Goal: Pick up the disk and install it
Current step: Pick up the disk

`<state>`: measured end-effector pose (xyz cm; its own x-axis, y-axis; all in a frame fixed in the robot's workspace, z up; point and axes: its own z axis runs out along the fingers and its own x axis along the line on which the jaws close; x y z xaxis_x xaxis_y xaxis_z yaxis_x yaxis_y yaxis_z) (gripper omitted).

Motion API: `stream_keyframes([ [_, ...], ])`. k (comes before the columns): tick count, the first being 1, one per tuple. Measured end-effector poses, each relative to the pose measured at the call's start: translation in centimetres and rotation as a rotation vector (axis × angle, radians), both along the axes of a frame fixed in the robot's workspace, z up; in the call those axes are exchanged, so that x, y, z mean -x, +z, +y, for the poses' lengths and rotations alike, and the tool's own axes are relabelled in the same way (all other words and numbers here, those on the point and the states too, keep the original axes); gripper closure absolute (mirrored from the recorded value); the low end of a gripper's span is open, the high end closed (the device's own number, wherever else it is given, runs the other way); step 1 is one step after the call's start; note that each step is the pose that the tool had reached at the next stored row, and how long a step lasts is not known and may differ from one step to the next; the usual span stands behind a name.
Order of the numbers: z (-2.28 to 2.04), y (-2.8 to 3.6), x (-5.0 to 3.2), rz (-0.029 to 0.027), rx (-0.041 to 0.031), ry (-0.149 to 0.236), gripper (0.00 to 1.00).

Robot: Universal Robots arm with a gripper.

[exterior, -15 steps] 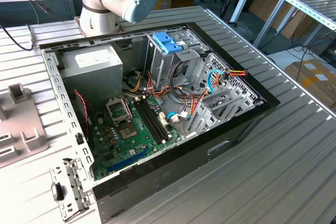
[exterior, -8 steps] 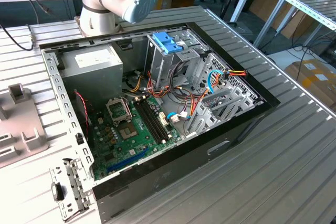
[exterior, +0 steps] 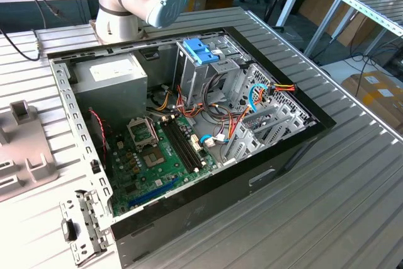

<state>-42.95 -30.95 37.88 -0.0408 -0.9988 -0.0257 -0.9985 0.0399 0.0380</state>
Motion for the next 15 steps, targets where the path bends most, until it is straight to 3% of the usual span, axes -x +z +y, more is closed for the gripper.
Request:
stream_keyframes([
  [2, 0.02, -0.01, 0.0, 0.0, -0.0001, 0.011, 0.52],
  [7, 0.05, -0.05, 0.0, 0.0001, -0.0001, 0.083, 0.52],
  [15, 0.1, -0.11, 0.0, 0.0, -0.0001, 0.102, 0.52],
])
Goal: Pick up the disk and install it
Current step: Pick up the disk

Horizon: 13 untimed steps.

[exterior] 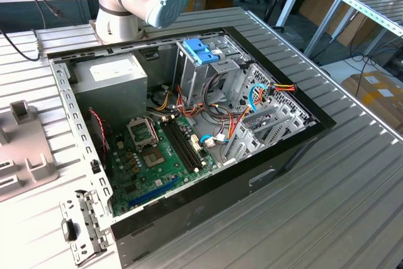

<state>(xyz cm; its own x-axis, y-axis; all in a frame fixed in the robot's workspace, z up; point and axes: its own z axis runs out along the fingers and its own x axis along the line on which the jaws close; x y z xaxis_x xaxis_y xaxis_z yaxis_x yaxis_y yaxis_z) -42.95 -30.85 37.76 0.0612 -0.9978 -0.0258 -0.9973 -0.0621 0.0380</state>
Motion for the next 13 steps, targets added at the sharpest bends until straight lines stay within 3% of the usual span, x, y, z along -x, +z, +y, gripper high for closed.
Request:
stream_keyframes([
  [7, 0.0, -0.01, 0.0, 0.0, 0.0, 0.016, 0.52],
  [13, 0.0, -0.02, 0.0, 0.0, 0.0, 0.075, 0.52],
])
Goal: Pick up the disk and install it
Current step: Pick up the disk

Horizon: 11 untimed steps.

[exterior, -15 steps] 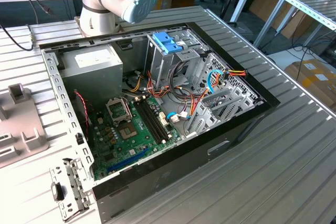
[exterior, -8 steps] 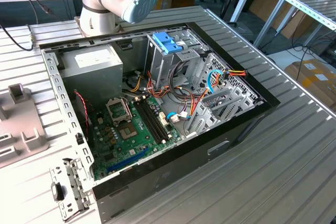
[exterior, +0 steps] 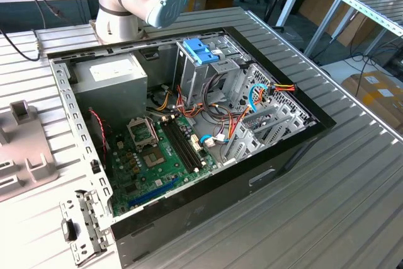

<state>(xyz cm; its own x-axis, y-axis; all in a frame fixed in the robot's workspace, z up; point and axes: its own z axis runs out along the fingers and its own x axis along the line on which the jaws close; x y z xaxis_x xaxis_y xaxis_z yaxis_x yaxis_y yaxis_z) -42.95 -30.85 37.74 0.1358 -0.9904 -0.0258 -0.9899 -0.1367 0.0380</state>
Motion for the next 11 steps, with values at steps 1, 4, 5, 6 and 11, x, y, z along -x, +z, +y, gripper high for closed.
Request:
stream_keyframes([
  [1, 0.0, 0.0, 0.0, 0.0, 0.0, 0.006, 0.52],
  [4, 0.0, -0.01, 0.0, 0.0001, 0.0, 0.032, 0.52],
  [5, 0.0, -0.01, 0.0, 0.0, 0.0, 0.037, 0.52],
  [6, 0.0, -0.01, 0.0, 0.0, 0.0, 0.043, 0.52],
  [11, 0.0, -0.03, 0.0, 0.0, 0.0001, 0.078, 0.52],
])
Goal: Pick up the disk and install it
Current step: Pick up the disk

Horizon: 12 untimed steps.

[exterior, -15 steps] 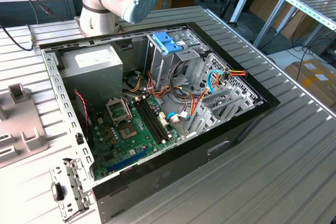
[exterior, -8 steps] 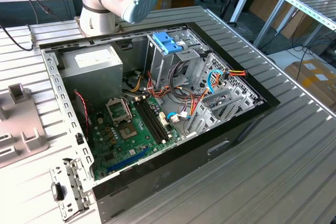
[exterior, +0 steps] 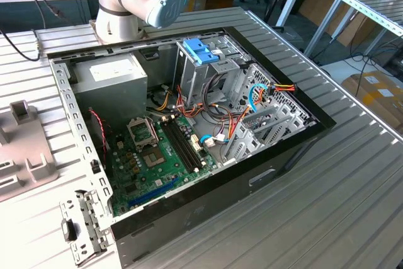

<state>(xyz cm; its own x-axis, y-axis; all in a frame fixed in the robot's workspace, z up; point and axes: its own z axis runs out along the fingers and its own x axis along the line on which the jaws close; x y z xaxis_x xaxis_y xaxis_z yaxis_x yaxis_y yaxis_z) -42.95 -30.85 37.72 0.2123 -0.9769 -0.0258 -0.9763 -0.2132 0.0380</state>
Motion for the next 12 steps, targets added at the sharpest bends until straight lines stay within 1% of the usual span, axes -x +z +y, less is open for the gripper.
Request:
stream_keyframes([
  [7, 0.0, -0.05, 0.0, 0.0001, 0.0, 0.036, 0.52],
  [12, 0.0, -0.11, 0.0, 0.0, 0.0, 0.046, 0.52],
])
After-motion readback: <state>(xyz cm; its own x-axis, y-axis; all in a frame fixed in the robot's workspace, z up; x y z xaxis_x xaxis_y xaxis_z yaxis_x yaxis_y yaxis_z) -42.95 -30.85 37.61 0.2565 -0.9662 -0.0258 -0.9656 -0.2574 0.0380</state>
